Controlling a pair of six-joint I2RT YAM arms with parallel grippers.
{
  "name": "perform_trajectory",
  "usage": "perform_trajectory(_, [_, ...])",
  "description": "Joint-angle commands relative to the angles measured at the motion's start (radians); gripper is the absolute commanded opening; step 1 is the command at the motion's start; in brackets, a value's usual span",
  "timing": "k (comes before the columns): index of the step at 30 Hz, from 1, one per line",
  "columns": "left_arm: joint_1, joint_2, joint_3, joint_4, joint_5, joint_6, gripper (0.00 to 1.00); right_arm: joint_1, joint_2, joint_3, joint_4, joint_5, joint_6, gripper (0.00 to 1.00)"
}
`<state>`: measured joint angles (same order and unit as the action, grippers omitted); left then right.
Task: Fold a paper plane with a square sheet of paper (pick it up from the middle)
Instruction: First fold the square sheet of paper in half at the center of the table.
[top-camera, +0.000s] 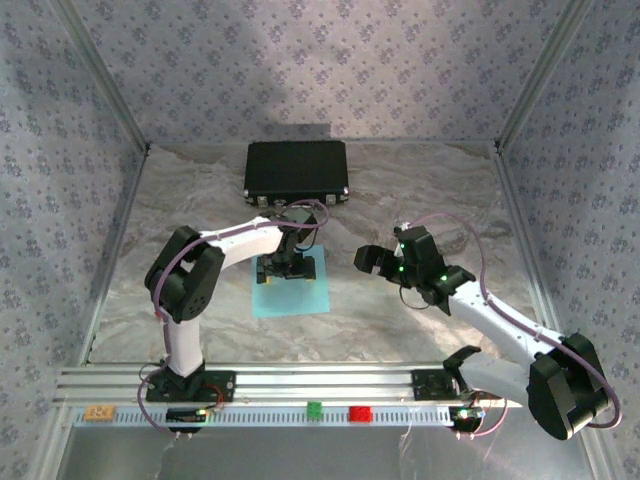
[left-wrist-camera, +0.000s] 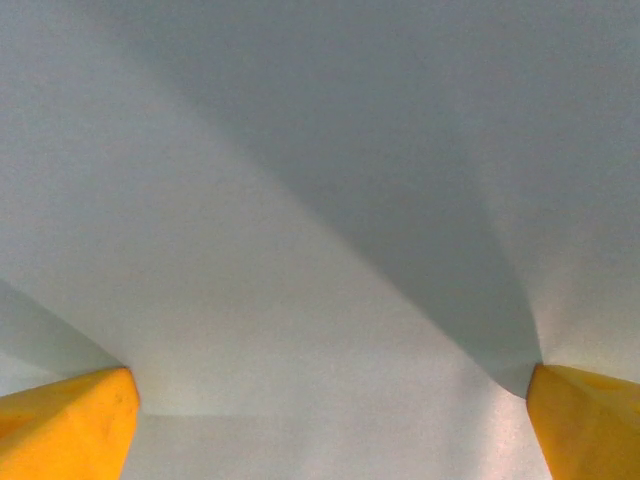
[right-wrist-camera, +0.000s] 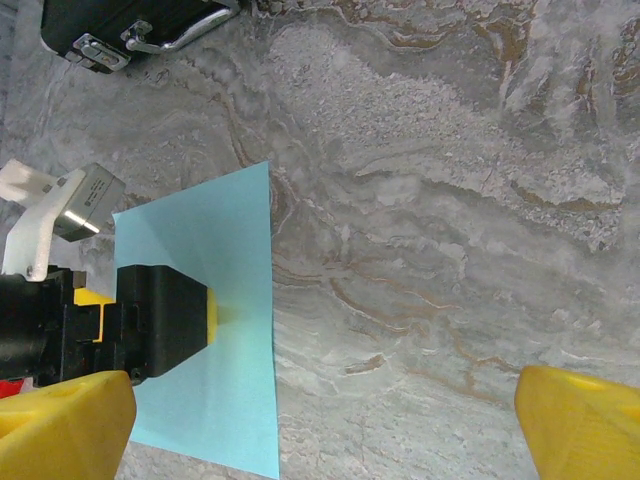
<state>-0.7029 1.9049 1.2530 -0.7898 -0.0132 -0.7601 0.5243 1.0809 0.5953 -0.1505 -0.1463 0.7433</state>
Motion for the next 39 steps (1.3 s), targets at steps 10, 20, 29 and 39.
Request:
perform_trajectory(10, [-0.016, 0.047, -0.036, 0.004, -0.001, -0.010, 0.97, 0.008, -0.004, 0.034, -0.029, 0.021, -0.004, 0.99])
perform_trajectory(20, [-0.031, 0.002, -0.037, 0.020, -0.017, 0.014, 0.82, 0.008, -0.016, 0.029, -0.029, 0.041, 0.005, 0.99])
perform_trajectory(29, [-0.052, -0.072, -0.041, 0.065, -0.020, 0.039, 0.57, 0.007, -0.050, 0.014, -0.033, 0.085, 0.032, 0.99])
perform_trajectory(39, [-0.054, -0.198, -0.087, 0.210, 0.088, 0.031, 0.46, 0.005, -0.099, -0.012, -0.070, 0.219, 0.109, 0.99])
